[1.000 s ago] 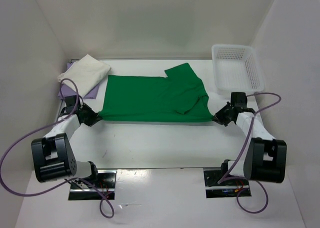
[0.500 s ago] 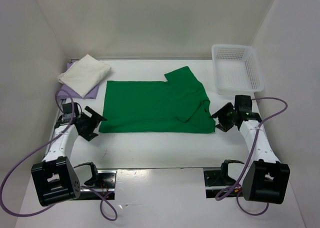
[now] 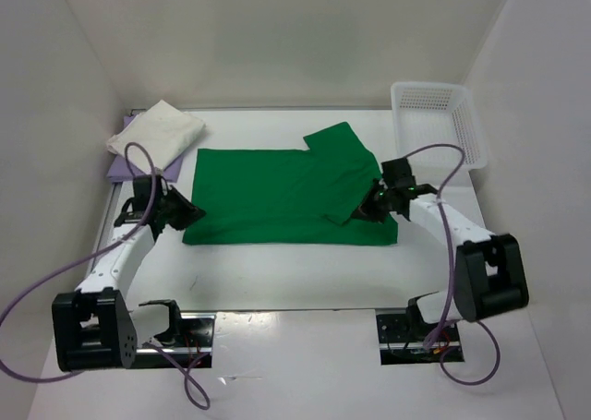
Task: Fold and stack the t-shirts
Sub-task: Fold the flattened tshirt in 1/3 of the way
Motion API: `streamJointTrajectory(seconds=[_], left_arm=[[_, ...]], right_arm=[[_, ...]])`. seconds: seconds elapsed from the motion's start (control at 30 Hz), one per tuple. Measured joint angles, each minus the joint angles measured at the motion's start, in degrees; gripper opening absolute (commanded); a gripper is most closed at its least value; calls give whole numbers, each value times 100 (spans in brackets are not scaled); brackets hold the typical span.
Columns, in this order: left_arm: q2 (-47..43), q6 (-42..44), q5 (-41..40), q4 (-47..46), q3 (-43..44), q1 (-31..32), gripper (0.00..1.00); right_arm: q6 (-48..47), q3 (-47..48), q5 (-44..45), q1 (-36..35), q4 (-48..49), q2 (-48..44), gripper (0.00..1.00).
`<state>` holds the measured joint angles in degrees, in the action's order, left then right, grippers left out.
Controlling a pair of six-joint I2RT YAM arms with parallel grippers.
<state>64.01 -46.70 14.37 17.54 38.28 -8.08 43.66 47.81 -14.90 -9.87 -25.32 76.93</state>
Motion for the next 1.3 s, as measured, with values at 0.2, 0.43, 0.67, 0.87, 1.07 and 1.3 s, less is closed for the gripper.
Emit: streamJointTrajectory(seconds=[0.2, 0.43, 0.67, 0.87, 1.07, 1.3], left_arm=[[693, -149, -101, -649, -15, 1467, 18], [1340, -330, -302, -1202, 35, 2686, 20], [1585, -330, -509, -1331, 35, 2745, 22], [1626, -317, -649, -1394, 35, 2745, 22], [1655, -293, -774, -1405, 2, 2640, 22], [1639, -280, -835, -1355, -79, 2557, 22]], right_arm=[[90, -245, 4, -643, 424, 656, 48], [129, -245, 190, -638, 973, 1025, 48], [149, -245, 203, -640, 1147, 1421, 45], [160, -236, 199, -640, 1305, 1572, 26], [186, -87, 142, -645, 1399, 1786, 19], [195, 485, 94, -647, 1419, 2116, 16]])
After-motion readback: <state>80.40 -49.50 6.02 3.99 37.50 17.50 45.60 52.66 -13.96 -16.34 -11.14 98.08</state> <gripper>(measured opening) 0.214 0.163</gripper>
